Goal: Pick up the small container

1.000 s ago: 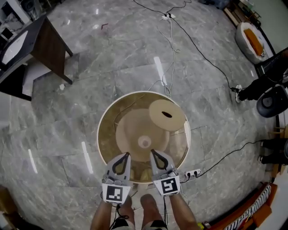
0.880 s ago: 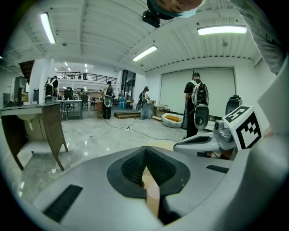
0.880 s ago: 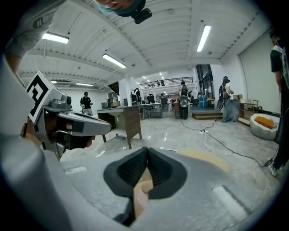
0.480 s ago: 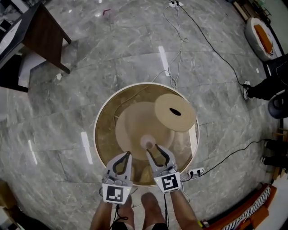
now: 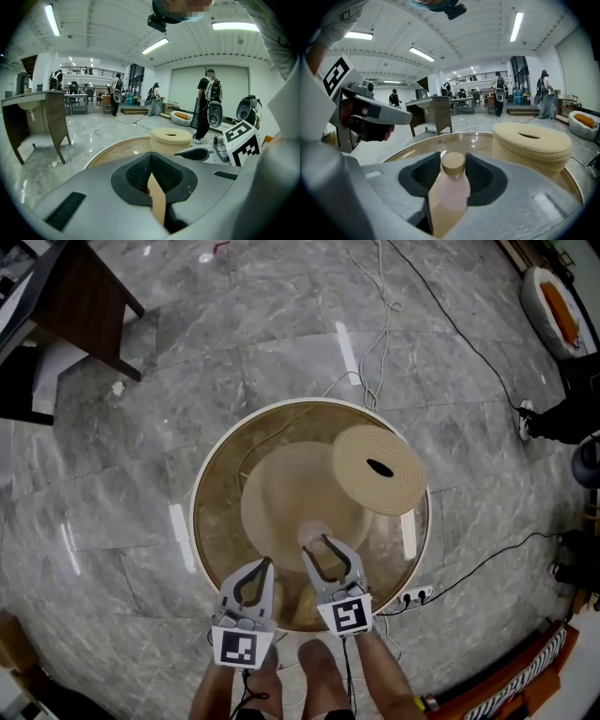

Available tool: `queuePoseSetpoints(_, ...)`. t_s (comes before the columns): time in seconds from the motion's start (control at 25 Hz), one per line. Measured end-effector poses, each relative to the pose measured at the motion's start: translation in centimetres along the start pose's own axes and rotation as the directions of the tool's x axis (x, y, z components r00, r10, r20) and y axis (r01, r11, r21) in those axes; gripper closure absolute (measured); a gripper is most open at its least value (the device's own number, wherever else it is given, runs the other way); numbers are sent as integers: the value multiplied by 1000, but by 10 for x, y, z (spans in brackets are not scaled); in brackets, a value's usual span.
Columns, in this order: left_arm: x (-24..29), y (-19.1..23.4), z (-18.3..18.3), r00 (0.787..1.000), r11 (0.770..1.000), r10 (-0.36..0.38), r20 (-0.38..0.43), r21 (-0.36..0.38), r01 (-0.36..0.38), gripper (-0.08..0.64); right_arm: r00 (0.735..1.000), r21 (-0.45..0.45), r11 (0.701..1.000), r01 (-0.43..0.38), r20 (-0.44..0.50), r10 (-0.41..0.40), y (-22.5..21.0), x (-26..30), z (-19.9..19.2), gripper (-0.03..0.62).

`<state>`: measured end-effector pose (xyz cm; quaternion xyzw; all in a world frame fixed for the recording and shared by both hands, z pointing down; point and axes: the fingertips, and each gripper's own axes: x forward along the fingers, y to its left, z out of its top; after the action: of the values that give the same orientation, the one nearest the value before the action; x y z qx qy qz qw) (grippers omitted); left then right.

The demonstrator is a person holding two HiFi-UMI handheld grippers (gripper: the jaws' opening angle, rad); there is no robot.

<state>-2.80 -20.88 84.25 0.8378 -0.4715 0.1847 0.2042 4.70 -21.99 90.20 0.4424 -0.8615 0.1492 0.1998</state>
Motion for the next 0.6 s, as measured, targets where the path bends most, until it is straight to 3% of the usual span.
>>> queuePoseSetpoints(0.6, 8, 9, -22, 1000, 1000, 7, -26, -25, -8, 543, 999, -26, 999, 31, 23, -30, -4, 13, -10, 455)
